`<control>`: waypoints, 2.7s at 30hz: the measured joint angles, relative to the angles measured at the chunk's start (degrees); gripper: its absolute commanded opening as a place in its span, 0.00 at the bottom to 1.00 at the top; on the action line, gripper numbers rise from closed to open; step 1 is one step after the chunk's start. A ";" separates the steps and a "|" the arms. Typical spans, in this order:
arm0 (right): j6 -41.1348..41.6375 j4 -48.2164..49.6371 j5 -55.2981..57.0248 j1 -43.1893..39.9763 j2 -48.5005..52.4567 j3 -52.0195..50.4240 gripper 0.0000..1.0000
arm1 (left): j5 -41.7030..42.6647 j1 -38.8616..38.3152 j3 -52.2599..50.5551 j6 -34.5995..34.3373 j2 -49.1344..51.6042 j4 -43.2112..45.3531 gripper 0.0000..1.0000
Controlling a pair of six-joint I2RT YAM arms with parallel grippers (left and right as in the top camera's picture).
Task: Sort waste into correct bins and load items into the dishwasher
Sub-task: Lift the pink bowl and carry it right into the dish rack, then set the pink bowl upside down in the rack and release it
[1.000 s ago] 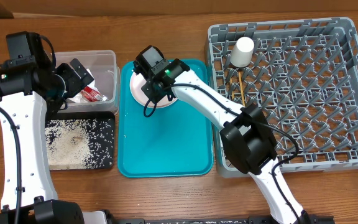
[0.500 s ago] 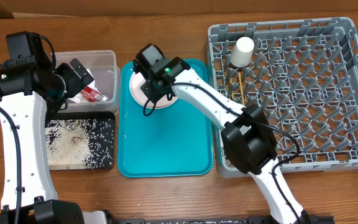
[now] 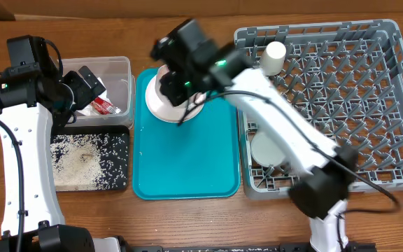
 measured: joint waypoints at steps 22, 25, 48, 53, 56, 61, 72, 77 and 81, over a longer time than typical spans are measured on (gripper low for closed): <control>-3.63 -9.40 -46.10 -38.75 -5.66 -6.64 0.04 | 0.00 0.00 0.00 0.00 0.00 0.00 1.00; -4.26 -5.35 -49.94 -42.03 -5.68 -12.24 0.04 | 0.00 0.00 0.00 0.00 0.00 0.00 1.00; -4.39 15.45 -64.26 -44.02 -5.57 -39.15 0.04 | 0.00 0.00 0.00 0.00 0.00 0.00 1.00; -5.05 15.10 -64.39 -43.08 -5.57 -39.15 0.04 | 0.00 0.00 0.00 0.00 0.00 0.00 1.00; -6.21 13.70 -64.48 -43.17 -5.57 -39.15 0.04 | 0.00 0.00 0.00 0.00 0.00 0.02 1.00; -8.70 12.31 -64.48 -43.19 -5.57 -39.17 0.04 | 0.00 0.00 0.00 0.00 0.00 0.00 1.00; -11.15 12.39 -63.21 -43.19 -5.57 -39.34 0.04 | 0.00 0.00 0.00 0.00 0.00 0.00 1.00; -11.47 15.08 -63.04 -43.19 -5.57 -42.03 0.04 | 0.00 0.00 0.00 0.00 0.00 0.00 1.00; -11.52 16.26 -62.84 -43.19 -5.57 -44.83 0.04 | 0.00 0.00 0.00 0.00 0.00 0.00 1.00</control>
